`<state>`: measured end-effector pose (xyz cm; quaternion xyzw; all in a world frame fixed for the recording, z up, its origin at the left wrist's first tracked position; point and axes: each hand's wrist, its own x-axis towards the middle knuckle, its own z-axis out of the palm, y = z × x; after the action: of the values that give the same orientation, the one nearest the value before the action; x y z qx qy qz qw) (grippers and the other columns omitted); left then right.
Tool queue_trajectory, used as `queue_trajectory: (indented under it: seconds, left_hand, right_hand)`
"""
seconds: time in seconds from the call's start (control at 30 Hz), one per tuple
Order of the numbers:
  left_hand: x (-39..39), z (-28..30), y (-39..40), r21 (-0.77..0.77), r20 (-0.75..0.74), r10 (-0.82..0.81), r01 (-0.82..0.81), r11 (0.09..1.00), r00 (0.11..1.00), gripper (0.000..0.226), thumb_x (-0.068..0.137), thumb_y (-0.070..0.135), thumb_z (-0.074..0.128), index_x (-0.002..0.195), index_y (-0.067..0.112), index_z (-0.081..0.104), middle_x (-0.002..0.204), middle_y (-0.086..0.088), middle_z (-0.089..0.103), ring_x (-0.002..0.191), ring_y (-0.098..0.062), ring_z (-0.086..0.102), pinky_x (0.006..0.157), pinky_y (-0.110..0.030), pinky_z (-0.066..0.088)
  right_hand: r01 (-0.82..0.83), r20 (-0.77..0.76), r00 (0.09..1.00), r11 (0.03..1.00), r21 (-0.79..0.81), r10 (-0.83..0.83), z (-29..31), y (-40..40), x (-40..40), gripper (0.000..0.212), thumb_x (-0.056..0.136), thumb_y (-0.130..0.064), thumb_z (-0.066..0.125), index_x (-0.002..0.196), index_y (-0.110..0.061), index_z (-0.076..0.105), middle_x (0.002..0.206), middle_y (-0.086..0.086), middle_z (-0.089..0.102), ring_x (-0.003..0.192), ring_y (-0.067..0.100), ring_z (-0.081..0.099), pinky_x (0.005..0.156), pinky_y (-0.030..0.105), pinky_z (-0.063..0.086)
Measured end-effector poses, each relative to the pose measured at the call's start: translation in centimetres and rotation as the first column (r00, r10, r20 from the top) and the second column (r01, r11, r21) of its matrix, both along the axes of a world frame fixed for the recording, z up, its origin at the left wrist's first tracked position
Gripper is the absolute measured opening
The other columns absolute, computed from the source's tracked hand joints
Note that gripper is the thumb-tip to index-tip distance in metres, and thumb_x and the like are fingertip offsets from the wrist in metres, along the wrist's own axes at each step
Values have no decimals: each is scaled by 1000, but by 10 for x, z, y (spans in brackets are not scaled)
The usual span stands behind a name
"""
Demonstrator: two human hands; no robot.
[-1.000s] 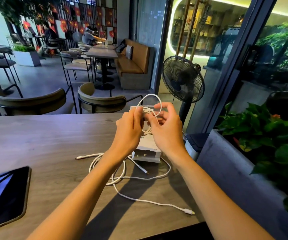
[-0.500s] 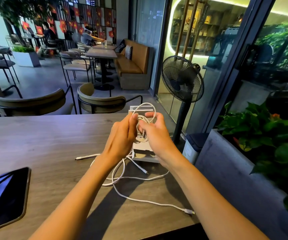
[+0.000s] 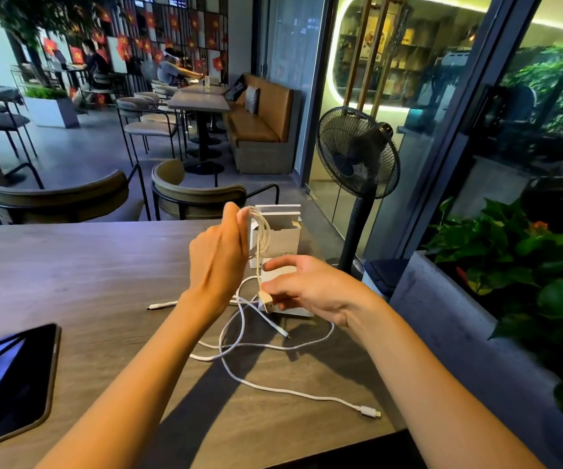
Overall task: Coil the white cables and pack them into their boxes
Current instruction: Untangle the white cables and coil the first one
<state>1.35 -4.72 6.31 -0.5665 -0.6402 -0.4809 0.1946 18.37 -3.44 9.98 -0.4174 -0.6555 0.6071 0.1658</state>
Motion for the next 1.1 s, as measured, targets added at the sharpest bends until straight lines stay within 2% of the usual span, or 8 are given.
queue_trajectory:
  seconds: [0.1,0.2,0.37,0.47,0.53,0.63,0.8,1.1]
  left_hand:
    - [1,3,0,-38,235,-47,58,998,971,37,112,33,27,93,14,52,61,5,49,51,-18,51,48,-34,35]
    - [15,4,-1,-23,495,-197,239,971,846,39,112,28,28,91,11,56,67,3,55,58,-5,56,53,-20,41]
    - [31,-7,1,-9,612,-285,367,930,738,45,112,32,28,95,7,61,81,-10,68,74,-21,66,66,-36,52]
    - [35,-5,2,-23,567,-242,309,951,787,42,112,30,28,92,13,60,75,1,66,66,-4,63,58,-21,48]
    - [34,-6,3,-53,546,-192,262,964,816,42,112,32,28,88,17,59,70,6,63,61,1,60,55,-17,44]
    - [32,-10,6,-113,518,-103,187,976,849,43,111,39,27,85,20,56,69,4,63,64,-12,64,58,-37,49]
    - [33,-16,6,-259,327,94,-7,966,940,32,111,37,27,93,23,49,66,13,48,59,-9,49,58,-33,37]
    - [30,-23,-2,-196,206,-191,232,953,960,38,109,40,29,101,12,52,67,-4,62,54,-19,57,51,-34,48]
  right_hand:
    - [35,199,971,904,427,-132,-6,1,4,23,97,-10,67,118,-18,71,110,3,71,92,15,65,71,19,50]
    - [288,7,921,693,661,-390,-18,9,-3,12,98,-10,67,103,-17,75,102,0,74,93,14,68,77,22,52]
    - [472,-360,837,877,92,-413,-19,11,-21,18,100,0,60,105,-13,71,100,7,76,86,13,73,77,23,62]
    - [408,-437,799,906,-111,-414,-20,10,-21,23,100,2,56,105,-13,73,105,11,78,95,19,72,91,33,61]
    - [331,-461,814,935,-131,-353,-21,8,-16,28,99,6,53,113,-9,72,114,14,76,105,22,71,98,34,57]
    - [262,-484,828,959,-112,-283,-22,4,-10,31,96,6,51,119,-3,70,119,20,72,108,23,67,100,33,53]
    - [421,-546,737,902,-92,-399,-28,2,-16,16,89,-1,73,100,-12,68,108,17,75,104,29,72,98,39,57]
    - [312,-516,783,937,-157,-347,-29,5,-16,54,79,-13,86,127,-16,61,114,6,75,110,23,68,92,36,49]
